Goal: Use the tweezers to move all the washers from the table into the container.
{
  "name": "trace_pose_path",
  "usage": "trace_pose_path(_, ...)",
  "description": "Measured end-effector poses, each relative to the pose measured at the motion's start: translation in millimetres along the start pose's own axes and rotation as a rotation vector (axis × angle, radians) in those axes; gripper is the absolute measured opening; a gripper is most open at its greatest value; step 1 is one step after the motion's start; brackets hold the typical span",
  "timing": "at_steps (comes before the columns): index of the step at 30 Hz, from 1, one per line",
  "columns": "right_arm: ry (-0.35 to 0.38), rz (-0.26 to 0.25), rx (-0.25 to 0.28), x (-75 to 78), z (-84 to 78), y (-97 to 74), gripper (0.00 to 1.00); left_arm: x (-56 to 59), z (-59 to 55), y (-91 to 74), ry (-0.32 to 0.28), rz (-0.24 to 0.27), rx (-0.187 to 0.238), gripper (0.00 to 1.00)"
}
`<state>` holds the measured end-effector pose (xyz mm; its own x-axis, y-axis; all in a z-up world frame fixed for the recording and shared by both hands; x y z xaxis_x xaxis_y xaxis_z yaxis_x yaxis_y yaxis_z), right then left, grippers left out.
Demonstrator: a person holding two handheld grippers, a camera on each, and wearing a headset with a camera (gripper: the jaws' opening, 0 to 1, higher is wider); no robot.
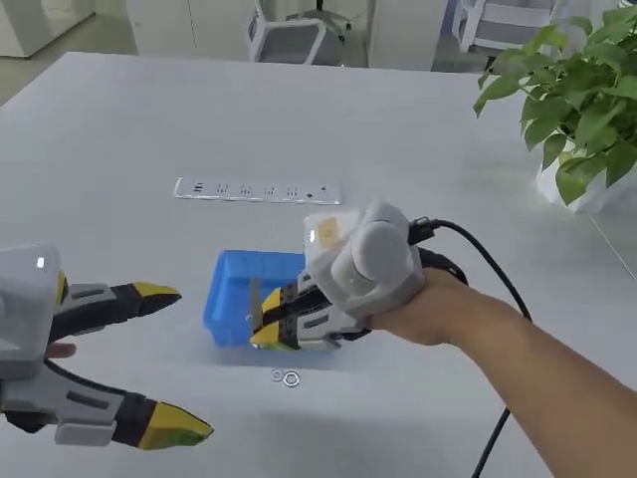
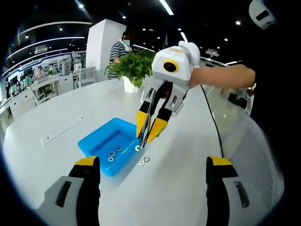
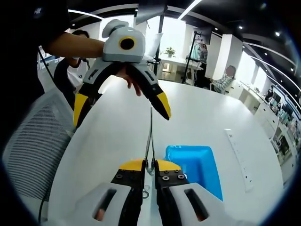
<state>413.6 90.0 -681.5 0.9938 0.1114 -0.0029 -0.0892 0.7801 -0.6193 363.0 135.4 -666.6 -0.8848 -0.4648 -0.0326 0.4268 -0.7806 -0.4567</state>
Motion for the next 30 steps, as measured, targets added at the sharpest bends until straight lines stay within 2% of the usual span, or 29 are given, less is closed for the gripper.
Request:
trace_pose_path(6,-0.010,-0.008,0.006,10.9,5.3,-6.8,0.09,1.6,1.0,1.3,-0.012,0.006,0.015,0.99)
trace_pose_path(15,-0.026,-0.027,0.001,29.5,3.8,-11.2,0.09,4.4,-1.2,1.1,-0.026,0.011,0.019,0.99)
trace_pose_path(30,-0.045,-0.041,-0.023,54.2,-18.8,-2.5,0.09,0.2,-5.6,-2.1,-0.041,0.029,0.021,0.99)
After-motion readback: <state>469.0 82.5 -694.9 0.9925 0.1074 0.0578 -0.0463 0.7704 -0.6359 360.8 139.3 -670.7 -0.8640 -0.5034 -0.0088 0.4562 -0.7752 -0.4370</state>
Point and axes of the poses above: the centre of the closed fingertips' face, and the gripper's own axes: y roughly forward along the fingers, x roughly to its right, z roughly out of its top, the point moved 2 cm from there along -y, roughly backward along the fingers, and after that the axes turned 9 degrees about y, right-handed, at the moved point
